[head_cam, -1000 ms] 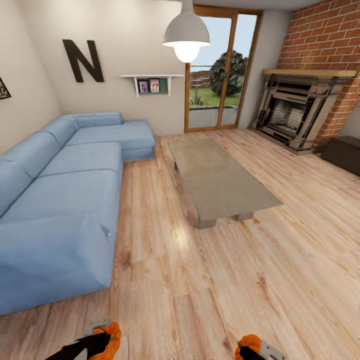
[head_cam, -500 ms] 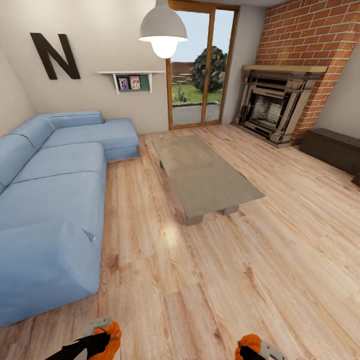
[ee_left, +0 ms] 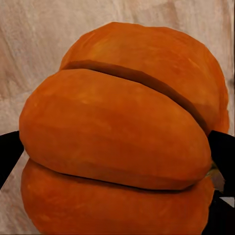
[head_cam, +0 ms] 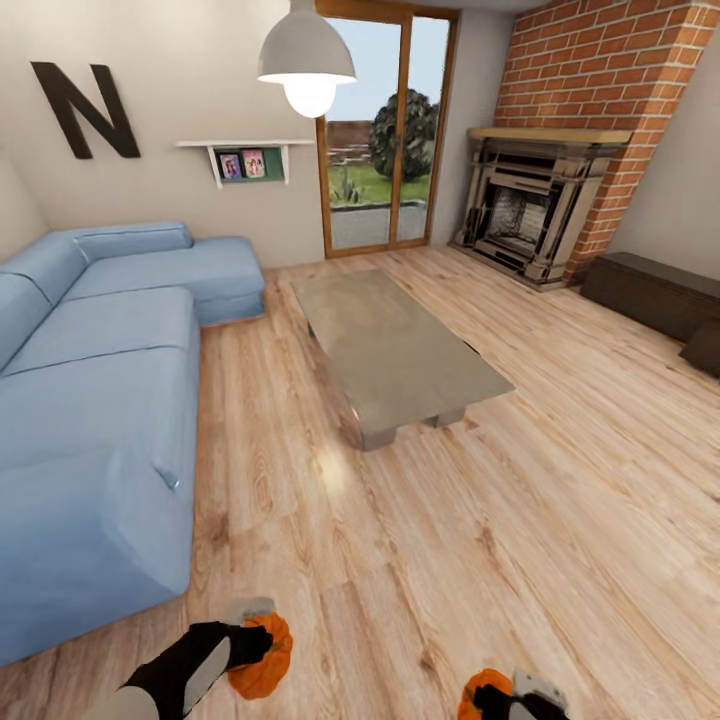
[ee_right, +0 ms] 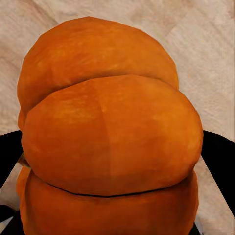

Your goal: Place each of the two pumpkins and all three candles from the living room inside a cabinet in the living room (use any cabinet), then make sure every cabinet is closed, and position the cauldron so it is next to a table in the living room.

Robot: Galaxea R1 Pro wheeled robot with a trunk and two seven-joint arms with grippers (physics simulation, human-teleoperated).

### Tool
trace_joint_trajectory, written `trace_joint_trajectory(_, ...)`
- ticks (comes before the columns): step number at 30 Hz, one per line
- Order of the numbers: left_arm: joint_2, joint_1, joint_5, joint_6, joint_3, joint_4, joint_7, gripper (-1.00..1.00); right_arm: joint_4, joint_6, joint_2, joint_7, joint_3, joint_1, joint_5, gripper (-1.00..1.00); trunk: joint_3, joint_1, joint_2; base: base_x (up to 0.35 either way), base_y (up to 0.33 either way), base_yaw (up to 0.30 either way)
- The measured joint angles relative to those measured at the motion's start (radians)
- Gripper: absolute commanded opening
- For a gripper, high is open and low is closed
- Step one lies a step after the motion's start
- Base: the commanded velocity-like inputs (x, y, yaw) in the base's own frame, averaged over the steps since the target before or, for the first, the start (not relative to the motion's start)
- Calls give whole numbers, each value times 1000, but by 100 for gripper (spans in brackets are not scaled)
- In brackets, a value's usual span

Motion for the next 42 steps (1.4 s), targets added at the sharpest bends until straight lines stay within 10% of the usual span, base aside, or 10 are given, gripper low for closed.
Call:
trace_joint_trajectory(6, -5, 0, -35, 128, -1, -138, 173, -100, -97, 16, -28, 10, 1, 1, 2, -100, 19, -23, 42, 0, 0, 0)
trace_joint_trajectory(12, -8, 0, -34, 130, -2, -142, 184, -100, -115, -46, -65, 62, 1, 1, 6, -100, 37, -46, 84, 0, 0, 0)
trace_joint_trajectory(22, -8, 0, -30, 130, -2, -144, 185, -100, -273, -151, -201, 67, 3, 3, -5, -100, 50, -61, 112, 0, 0, 0)
trace_joint_trajectory(42, -28, 1, -32, 129, -51, -143, 185, -100, -249, -156, -203, 64, 5, 5, -14, -100, 82, -104, 190, 0, 0, -47)
